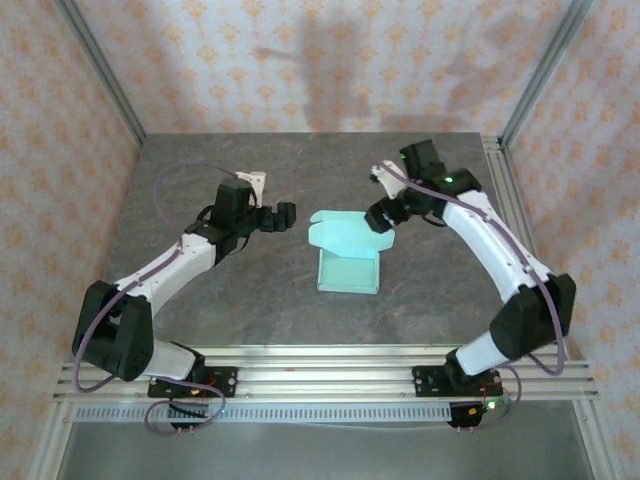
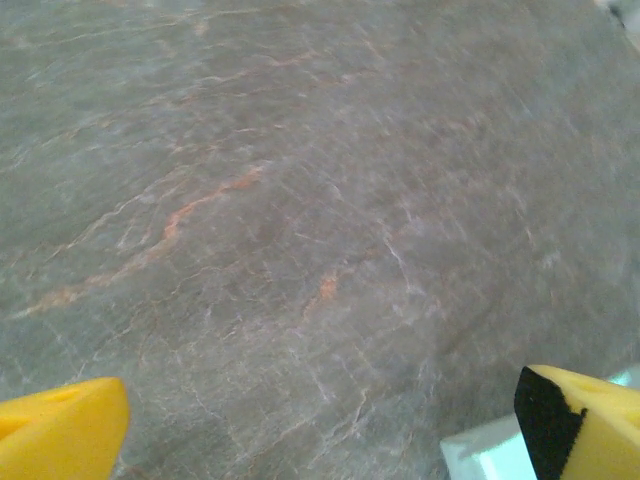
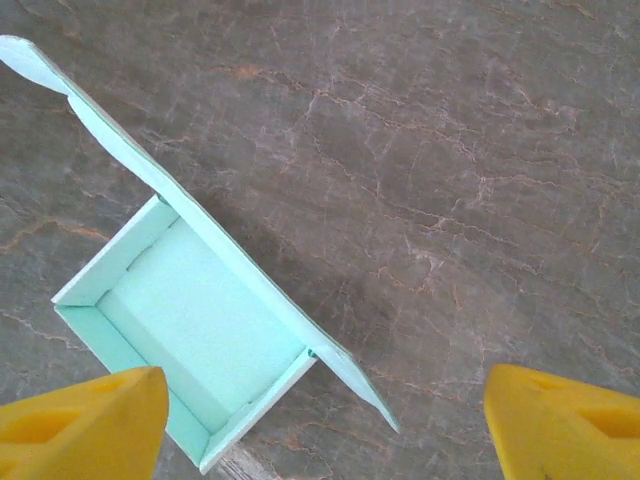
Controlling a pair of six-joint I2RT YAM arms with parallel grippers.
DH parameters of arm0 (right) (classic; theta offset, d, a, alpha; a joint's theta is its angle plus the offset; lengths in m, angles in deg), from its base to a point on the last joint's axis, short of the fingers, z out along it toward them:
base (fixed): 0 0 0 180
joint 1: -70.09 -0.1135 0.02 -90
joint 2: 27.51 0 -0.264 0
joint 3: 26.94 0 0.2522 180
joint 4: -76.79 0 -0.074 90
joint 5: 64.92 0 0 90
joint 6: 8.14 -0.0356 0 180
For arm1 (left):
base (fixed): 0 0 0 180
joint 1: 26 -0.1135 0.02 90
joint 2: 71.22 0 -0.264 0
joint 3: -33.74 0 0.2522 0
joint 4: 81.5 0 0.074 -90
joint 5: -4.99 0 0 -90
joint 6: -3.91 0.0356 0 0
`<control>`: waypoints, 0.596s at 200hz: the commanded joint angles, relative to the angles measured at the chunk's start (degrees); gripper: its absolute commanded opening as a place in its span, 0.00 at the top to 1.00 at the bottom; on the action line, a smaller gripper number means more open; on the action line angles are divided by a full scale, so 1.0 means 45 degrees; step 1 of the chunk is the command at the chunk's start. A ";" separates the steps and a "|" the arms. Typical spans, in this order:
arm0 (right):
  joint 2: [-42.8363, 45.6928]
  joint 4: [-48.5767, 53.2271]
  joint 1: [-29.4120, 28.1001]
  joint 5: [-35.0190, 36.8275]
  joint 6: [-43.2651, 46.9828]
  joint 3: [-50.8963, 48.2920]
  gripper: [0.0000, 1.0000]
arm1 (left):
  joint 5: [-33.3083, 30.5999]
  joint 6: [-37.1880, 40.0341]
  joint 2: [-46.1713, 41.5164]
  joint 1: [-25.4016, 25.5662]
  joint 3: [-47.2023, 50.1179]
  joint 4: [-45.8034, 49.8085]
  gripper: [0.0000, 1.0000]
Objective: Fold the paper box
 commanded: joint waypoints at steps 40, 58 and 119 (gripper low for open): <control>-0.0805 0.1531 0.1299 -0.3626 0.4759 -0.0217 0.21 | 0.4326 0.6496 0.0904 0.0044 -0.3967 0.5392 0.00; -0.1872 0.2574 0.1378 -0.3333 0.5708 0.0645 0.22 | 0.4575 0.7040 0.1356 0.0042 -0.4709 0.6342 0.00; -0.3777 0.4109 0.1407 -0.2085 0.6677 0.2230 0.49 | 0.4440 0.7739 0.1752 0.0044 -0.5126 0.6954 0.03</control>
